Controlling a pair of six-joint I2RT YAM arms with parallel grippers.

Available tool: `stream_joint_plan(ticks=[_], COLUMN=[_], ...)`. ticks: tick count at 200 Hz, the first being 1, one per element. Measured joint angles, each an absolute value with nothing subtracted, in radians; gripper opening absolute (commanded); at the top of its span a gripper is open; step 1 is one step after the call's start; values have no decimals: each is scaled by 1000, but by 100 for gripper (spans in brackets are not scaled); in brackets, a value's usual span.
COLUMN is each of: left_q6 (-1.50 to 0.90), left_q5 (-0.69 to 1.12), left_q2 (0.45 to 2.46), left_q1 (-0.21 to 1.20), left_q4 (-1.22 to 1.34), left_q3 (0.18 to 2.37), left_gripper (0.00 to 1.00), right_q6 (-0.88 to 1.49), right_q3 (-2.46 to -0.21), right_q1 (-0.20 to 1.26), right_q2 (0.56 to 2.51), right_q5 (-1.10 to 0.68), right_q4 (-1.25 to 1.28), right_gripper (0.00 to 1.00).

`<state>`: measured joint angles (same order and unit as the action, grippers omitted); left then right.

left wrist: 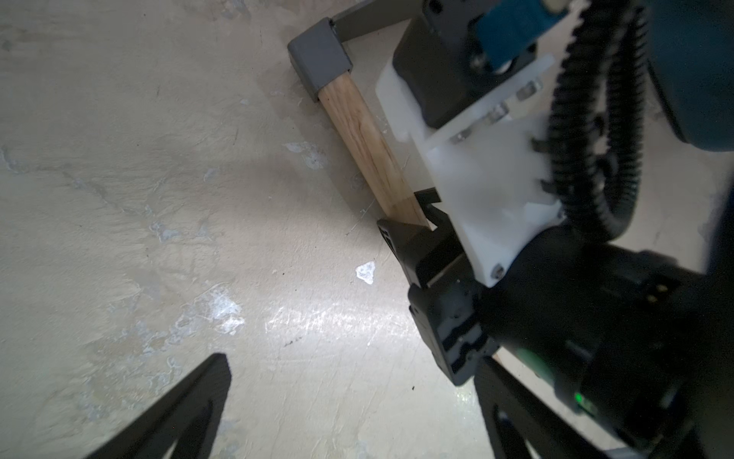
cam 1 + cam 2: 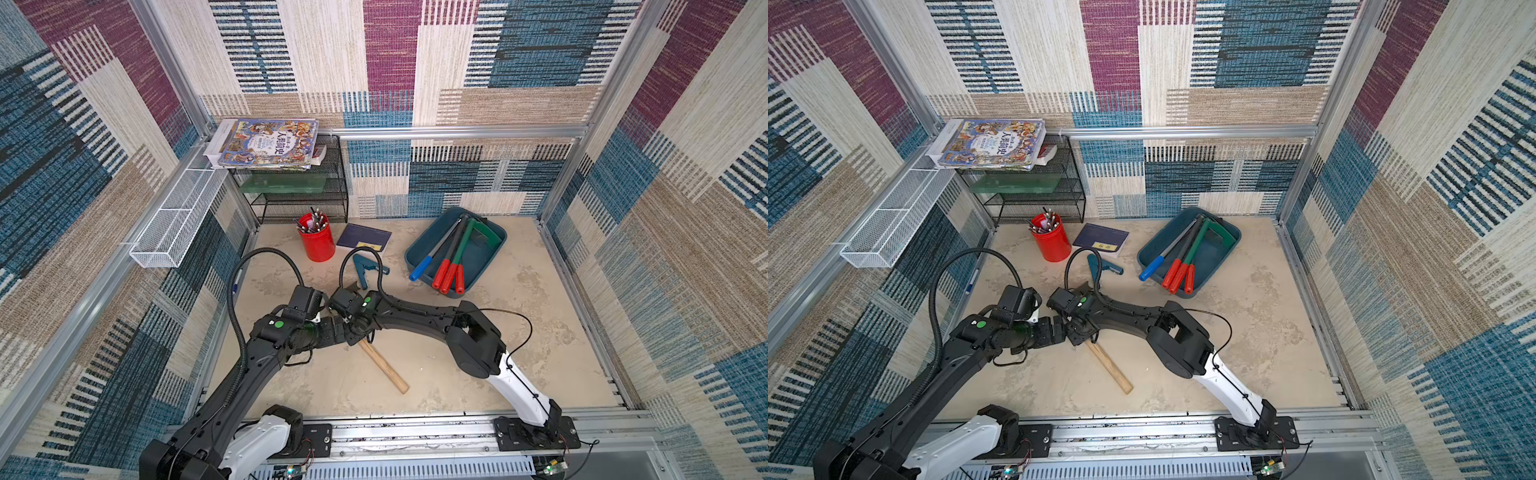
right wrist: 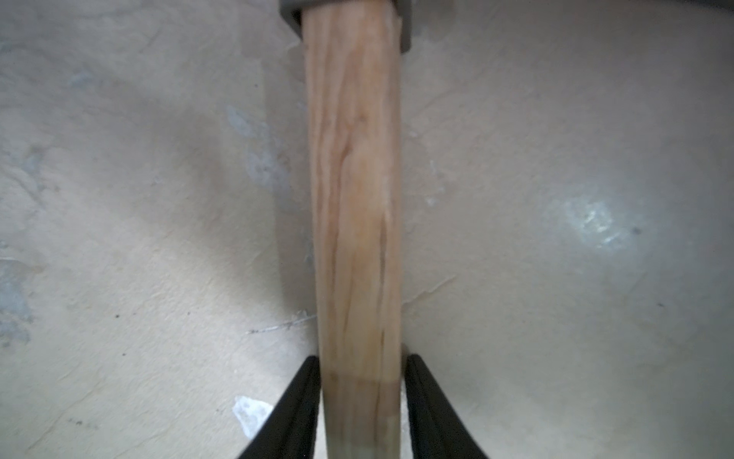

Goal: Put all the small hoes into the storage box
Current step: Pick up the hoe from the center of the board.

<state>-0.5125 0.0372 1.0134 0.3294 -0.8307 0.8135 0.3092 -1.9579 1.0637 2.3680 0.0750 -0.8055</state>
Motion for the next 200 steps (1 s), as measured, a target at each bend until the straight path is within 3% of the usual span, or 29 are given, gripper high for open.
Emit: stream_joint_plan(ticks=[118, 200], left_q6=[-512, -512], left_q5=[45, 56], left_q2=[1016, 1023], left_q1=[329, 329], left_q4=[-818, -812], left_q3=[816, 815], left_gripper=[100, 100], right_q6=[296, 260], right_q3=[-1923, -1902], right_q1=[1013, 1007], right_q2=[2343, 2236], right_q5=[53, 26], right_q4=[-798, -860], right_gripper=[4, 0])
